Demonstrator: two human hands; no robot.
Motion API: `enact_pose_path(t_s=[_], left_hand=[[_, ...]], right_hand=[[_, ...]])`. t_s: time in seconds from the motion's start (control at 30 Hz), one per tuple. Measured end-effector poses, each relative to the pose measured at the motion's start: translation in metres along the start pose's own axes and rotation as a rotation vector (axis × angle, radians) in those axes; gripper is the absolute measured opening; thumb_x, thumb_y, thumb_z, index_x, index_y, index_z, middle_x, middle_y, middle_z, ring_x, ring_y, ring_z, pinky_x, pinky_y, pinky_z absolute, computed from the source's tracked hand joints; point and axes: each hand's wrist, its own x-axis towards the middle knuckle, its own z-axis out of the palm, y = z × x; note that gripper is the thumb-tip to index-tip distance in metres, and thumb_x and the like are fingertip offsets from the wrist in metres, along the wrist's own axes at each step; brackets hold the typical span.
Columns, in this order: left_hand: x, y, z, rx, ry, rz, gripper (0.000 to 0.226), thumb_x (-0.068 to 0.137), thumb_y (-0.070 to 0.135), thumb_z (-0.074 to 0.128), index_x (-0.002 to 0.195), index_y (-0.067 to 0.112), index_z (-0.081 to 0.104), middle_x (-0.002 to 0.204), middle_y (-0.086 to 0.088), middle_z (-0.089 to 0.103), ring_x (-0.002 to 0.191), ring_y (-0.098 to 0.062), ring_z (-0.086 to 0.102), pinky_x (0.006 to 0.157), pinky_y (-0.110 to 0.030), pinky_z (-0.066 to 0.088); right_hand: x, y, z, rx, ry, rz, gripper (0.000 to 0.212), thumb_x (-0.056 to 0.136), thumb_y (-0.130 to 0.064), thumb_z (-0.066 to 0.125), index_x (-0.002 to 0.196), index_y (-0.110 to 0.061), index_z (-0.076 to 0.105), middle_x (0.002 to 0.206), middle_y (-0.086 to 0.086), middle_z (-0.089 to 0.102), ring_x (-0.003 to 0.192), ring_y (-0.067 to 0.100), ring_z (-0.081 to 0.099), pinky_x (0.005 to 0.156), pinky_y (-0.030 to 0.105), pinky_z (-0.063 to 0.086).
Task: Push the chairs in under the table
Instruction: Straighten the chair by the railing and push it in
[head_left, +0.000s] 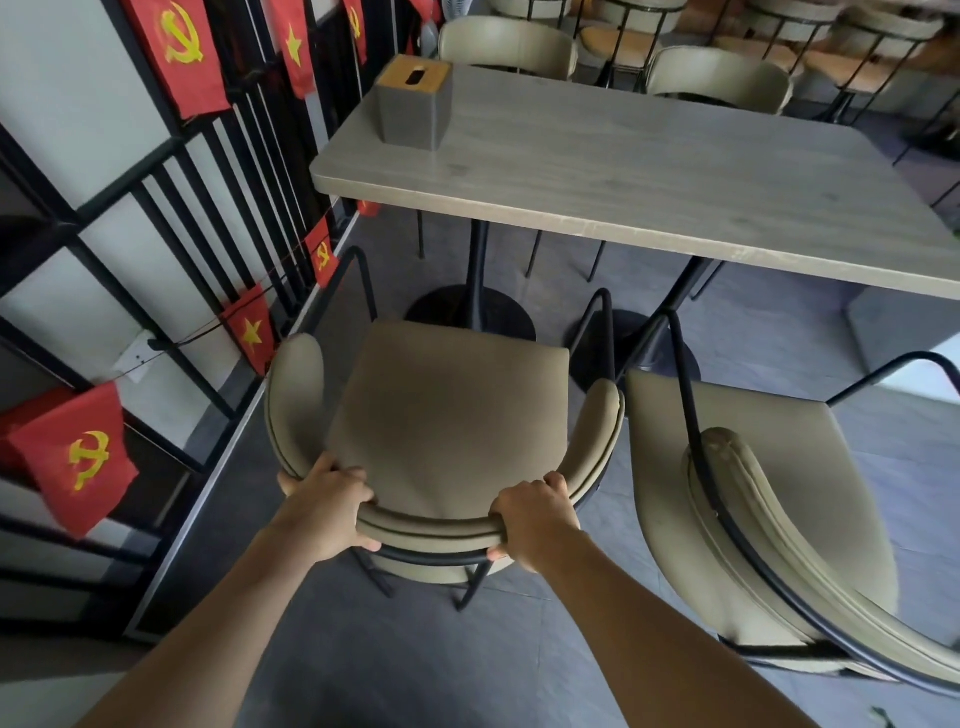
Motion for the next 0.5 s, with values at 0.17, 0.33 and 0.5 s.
enact_pose_path(t_s=[0.17, 0.33, 0.5], left_hand=[[0.014, 0.015, -0.009, -0.025, 0.018, 0.005, 0.06, 0.071, 0.06, 0.068, 0.123, 0.029, 0.058, 0.12, 0.015, 0.051, 0.122, -0.018, 0.031, 0.094, -0.05, 0.036], [0.019, 0.021, -0.014, -0.012, 0.009, -0.004, 0.063, 0.071, 0.059, 0.068, 0.124, 0.028, 0.057, 0.122, 0.013, 0.051, 0.123, -0.019, 0.03, 0.097, -0.056, 0.036], [0.02, 0.022, -0.014, -0.01, 0.025, -0.002, 0.061, 0.071, 0.059, 0.069, 0.124, 0.03, 0.058, 0.123, 0.013, 0.051, 0.124, -0.019, 0.031, 0.096, -0.053, 0.035]], right_hand=[[0.007, 0.019, -0.005, -0.016, 0.003, 0.014, 0.042, 0.078, -0.053, 0.067, 0.104, -0.02, 0.066, 0.099, 0.002, 0.07, 0.103, 0.026, 0.06, 0.104, 0.041, 0.029], [0.01, 0.029, -0.005, -0.051, 0.002, 0.0, 0.043, 0.078, -0.058, 0.063, 0.103, -0.022, 0.066, 0.099, 0.001, 0.069, 0.102, 0.025, 0.059, 0.103, 0.041, 0.029], [0.011, 0.03, -0.007, -0.04, -0.026, 0.012, 0.041, 0.079, -0.057, 0.063, 0.105, -0.026, 0.066, 0.1, 0.0, 0.069, 0.106, 0.025, 0.057, 0.107, 0.045, 0.024]])
